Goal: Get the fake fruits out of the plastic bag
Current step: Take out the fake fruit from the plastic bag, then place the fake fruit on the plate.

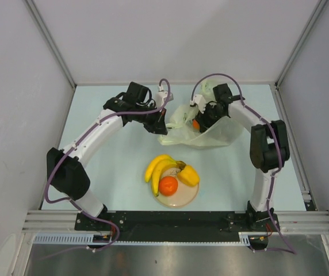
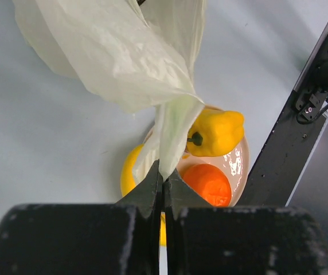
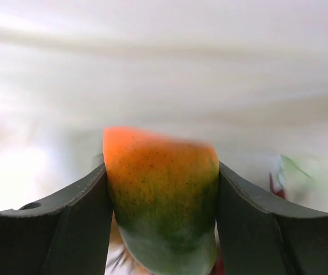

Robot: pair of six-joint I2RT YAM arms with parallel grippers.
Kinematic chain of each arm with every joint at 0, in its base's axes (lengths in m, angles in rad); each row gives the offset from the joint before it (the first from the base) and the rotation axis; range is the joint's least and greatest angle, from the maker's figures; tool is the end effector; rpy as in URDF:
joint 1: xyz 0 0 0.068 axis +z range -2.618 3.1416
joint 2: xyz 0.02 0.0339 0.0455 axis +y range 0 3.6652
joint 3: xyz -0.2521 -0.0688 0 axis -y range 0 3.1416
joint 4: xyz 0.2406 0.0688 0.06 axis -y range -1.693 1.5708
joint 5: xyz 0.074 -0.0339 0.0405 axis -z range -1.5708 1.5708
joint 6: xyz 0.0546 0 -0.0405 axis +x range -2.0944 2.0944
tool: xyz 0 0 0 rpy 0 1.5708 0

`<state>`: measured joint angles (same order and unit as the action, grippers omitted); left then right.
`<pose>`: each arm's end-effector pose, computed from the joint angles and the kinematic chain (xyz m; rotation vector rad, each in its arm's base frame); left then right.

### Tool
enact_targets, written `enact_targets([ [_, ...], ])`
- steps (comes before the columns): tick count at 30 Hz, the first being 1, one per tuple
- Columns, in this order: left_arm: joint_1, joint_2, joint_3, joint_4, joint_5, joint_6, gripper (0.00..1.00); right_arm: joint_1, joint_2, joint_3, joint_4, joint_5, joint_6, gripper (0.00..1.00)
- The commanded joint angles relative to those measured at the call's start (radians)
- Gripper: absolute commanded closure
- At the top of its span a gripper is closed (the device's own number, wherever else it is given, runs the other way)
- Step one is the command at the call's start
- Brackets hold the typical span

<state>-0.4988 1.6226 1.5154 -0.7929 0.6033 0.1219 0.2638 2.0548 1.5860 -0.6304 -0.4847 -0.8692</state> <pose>0.2948 -0.1959 0.3060 1.0000 2.2493 -0.9077 0.4130 0.1379 0.1725 -1.4806 2.0486 0.4147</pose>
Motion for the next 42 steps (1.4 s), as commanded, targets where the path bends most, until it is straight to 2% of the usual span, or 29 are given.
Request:
enact_targets([
  [1, 0.005, 0.003, 0.055, 0.031, 0.006, -0.004, 1.0, 0.005, -0.249, -0.053, 0.02, -0.077, 0.019, 0.69],
  [5, 0.005, 0.003, 0.062, 0.037, 0.007, -0.01, 1.0, 0.002, -0.372, -0.083, -0.001, -0.112, 0.059, 0.7],
  [14, 0.005, -0.001, 0.054, 0.057, -0.017, -0.038, 1.0, 0.041, -0.605, -0.195, -0.172, -0.129, 0.067, 0.74],
  [20, 0.005, -0.024, 0.04, 0.057, -0.02, -0.028, 1.0, 0.267, -0.795, -0.341, -0.209, -0.083, 0.075, 0.75],
  [21, 0.003, -0.027, 0.04, 0.058, -0.017, -0.028, 1.0, 0.34, -0.812, -0.369, -0.201, -0.068, 0.072, 0.75],
  [26, 0.005, -0.047, 0.031, 0.069, -0.005, -0.033, 1.0, 0.544, -0.907, -0.552, -0.12, 0.07, 0.03, 0.78],
  [29, 0.005, -0.084, 0.011, 0.087, -0.007, -0.031, 1.0, 0.678, -0.949, -0.638, -0.057, 0.153, 0.114, 0.79],
  [31, 0.003, -0.104, -0.017, 0.103, -0.01, -0.031, 1.0, 0.756, -0.955, -0.659, -0.031, 0.175, 0.203, 0.82],
  [33, 0.005, -0.136, -0.049, 0.113, -0.004, -0.033, 1.0, 0.775, -0.941, -0.658, -0.02, 0.147, 0.357, 0.87],
  [36, 0.005, -0.188, -0.108, 0.144, 0.001, -0.042, 1.0, 0.854, -0.904, -0.658, -0.018, 0.121, 0.459, 0.99],
  [38, 0.005, -0.21, -0.139, 0.175, 0.0, -0.054, 1.0, 0.943, -0.883, -0.669, 0.024, 0.172, 0.479, 1.0],
  [42, 0.005, -0.268, -0.208, 0.193, -0.014, -0.054, 1.0, 0.973, -0.782, -0.696, 0.149, 0.239, 0.533, 1.0],
])
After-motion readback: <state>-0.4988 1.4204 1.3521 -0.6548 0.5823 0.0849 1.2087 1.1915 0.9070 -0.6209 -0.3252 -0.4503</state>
